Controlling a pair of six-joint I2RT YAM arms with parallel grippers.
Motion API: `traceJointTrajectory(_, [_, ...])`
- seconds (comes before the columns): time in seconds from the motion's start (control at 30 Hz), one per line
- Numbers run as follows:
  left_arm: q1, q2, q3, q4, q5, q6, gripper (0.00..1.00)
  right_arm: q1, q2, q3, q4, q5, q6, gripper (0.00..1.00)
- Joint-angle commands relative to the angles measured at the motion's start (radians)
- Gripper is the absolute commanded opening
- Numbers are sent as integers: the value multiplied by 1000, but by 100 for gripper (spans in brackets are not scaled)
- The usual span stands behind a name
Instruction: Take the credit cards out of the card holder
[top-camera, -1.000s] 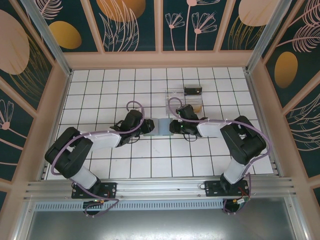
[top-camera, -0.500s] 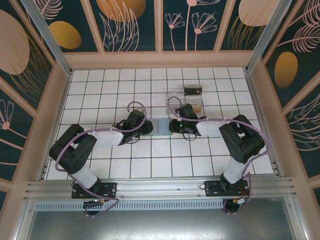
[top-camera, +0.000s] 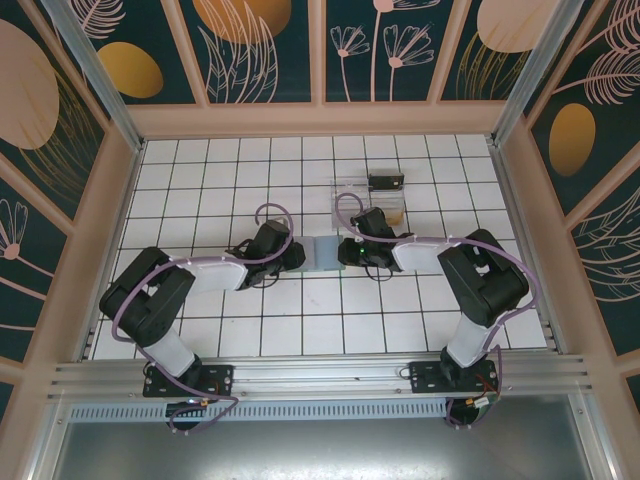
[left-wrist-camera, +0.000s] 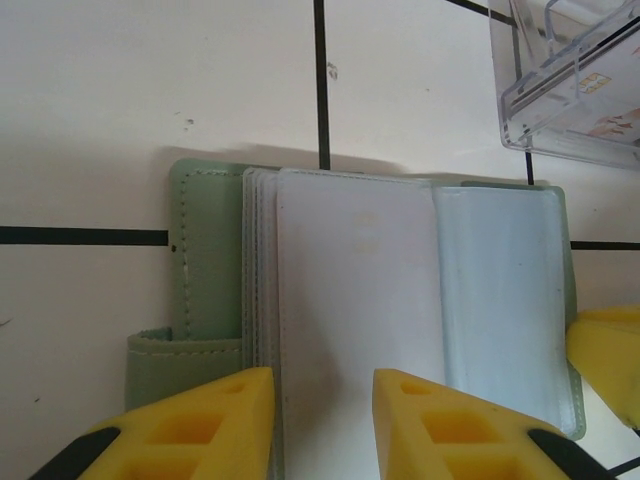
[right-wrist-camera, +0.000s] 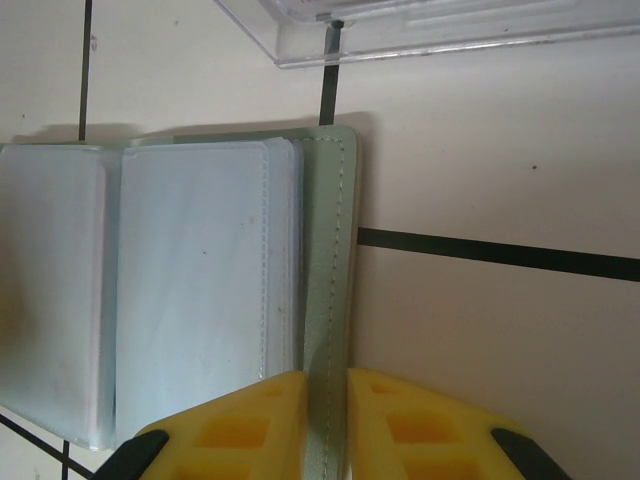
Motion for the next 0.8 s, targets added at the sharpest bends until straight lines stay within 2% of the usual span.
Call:
traceJointTrajectory(0.0, [-1, 30, 28, -17, 32, 18, 33, 7, 21, 24, -2, -27, -3, 20])
traceJointTrajectory(0.1, [-1, 34, 24, 7, 57, 16, 33, 7, 22, 24, -1, -27, -1, 20])
traceJointTrajectory(0.23, [0, 43, 25, 28, 97, 20, 40, 7, 26, 25, -1, -28, -1, 20])
traceJointTrajectory(0.33, [-1, 44, 22, 49, 121, 21, 53, 10, 28, 25, 1, -30, -1, 20])
traceJointTrajectory(0.57, [-1, 41, 22, 67, 149, 23, 71, 11, 33, 27, 0, -31, -1, 20])
traceJointTrajectory(0.63, [0, 39, 19, 70, 156, 26, 79, 11, 35, 27, 0, -34, -1, 20])
traceJointTrajectory(0.7, [-1, 35, 21, 74, 165, 31, 90, 11, 37, 27, -1, -34, -1, 20])
traceJointTrajectory(0.77, [0, 36, 21, 76, 178, 33, 94, 11, 38, 27, -1, -34, -1, 20])
